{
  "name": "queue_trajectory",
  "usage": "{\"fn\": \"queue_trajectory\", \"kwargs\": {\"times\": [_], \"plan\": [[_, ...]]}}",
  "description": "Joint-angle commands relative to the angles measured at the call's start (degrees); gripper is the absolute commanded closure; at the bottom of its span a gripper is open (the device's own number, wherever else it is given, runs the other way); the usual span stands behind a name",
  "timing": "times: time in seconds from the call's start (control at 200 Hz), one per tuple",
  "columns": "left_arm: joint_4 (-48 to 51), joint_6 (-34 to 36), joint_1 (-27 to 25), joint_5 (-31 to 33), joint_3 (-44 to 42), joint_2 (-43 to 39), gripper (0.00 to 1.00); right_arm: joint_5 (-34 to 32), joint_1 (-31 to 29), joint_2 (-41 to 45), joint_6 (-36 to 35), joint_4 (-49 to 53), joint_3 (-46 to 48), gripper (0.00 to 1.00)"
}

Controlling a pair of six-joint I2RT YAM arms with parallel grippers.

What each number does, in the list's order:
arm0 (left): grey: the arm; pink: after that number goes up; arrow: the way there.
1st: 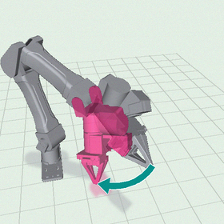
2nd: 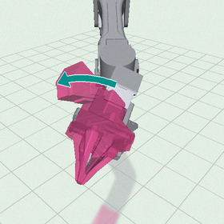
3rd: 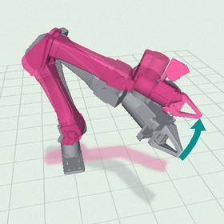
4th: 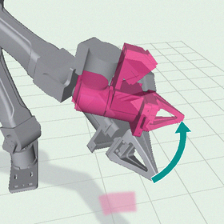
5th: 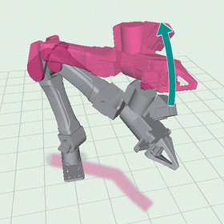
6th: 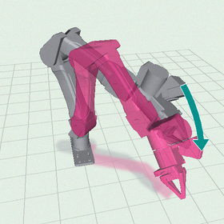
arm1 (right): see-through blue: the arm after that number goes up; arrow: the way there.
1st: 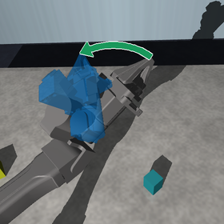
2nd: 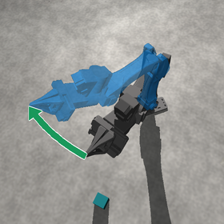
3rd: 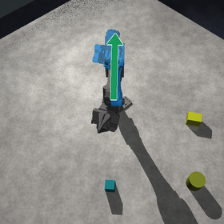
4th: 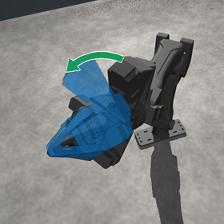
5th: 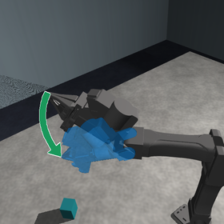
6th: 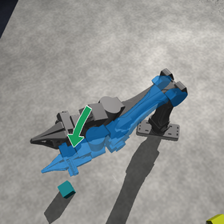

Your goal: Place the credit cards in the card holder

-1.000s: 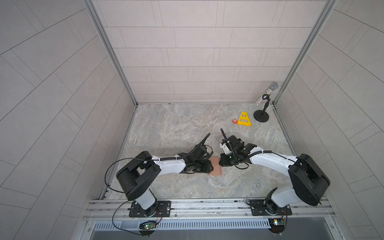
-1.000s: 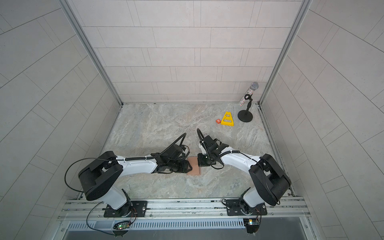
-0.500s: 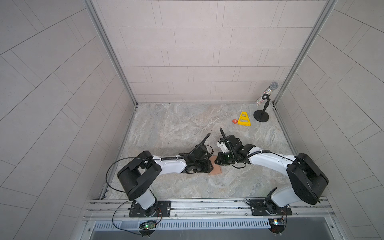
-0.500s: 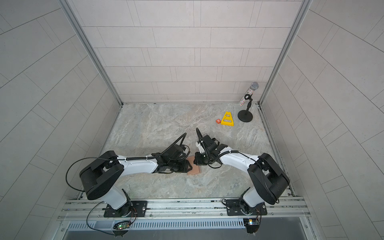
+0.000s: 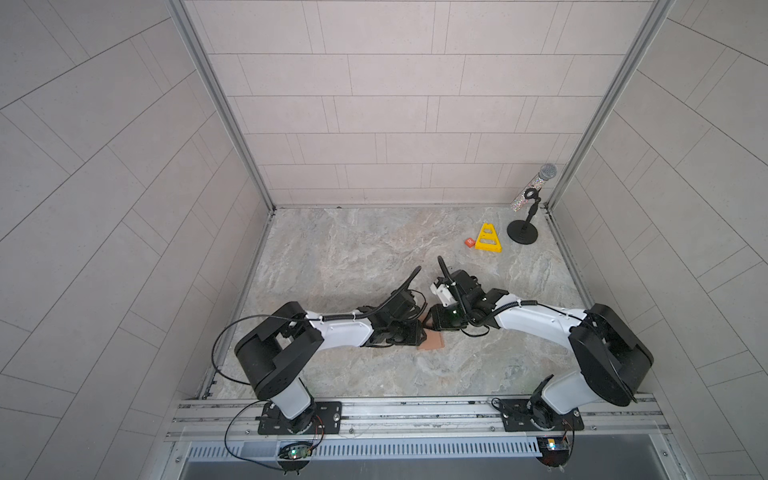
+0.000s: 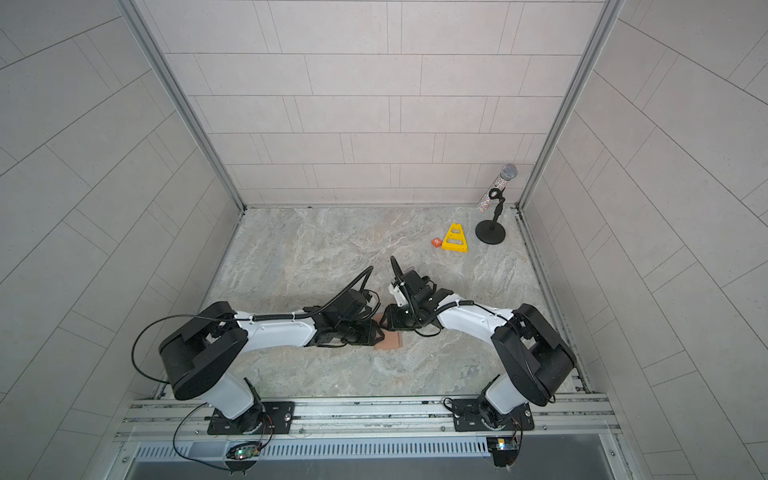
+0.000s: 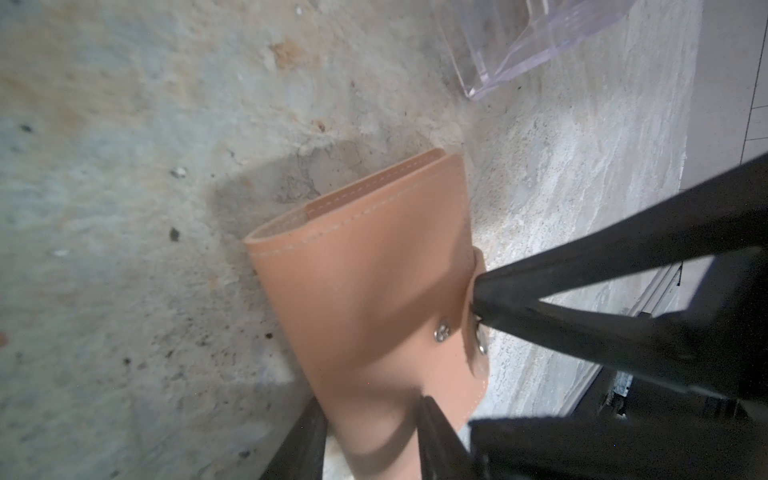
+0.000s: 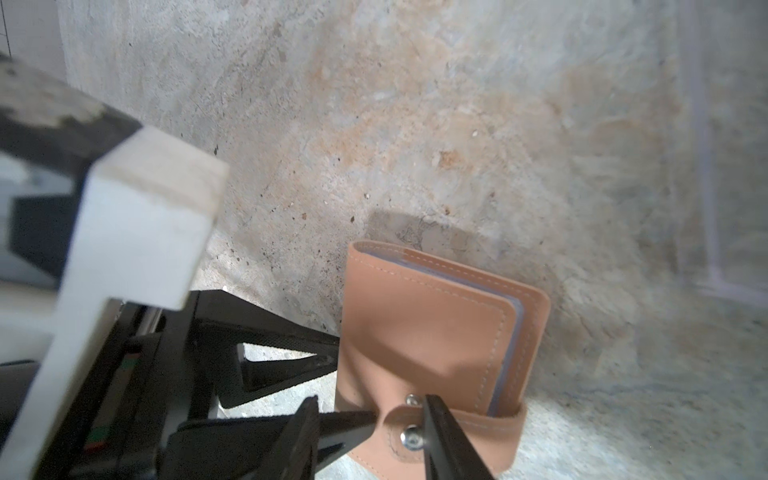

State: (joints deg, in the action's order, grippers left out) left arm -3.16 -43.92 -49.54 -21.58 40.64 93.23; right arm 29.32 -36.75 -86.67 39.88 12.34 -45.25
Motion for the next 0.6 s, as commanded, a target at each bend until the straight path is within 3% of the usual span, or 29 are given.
{"fn": "queue_trajectory", "kwargs": {"times": [0.0, 0.596], "plan": [[2.46, 0.38, -0.33, 1.28, -1.09, 0.83, 0.59, -0.32, -0.25, 2.04, 0.53, 0.11, 0.19, 0.55], [2.67, 0.48, -0.38, 0.75, -0.59, 0.92, 0.60, -11.22, 0.23, 8.32, -3.10, 11.33, -0.50, 0.58]]}}
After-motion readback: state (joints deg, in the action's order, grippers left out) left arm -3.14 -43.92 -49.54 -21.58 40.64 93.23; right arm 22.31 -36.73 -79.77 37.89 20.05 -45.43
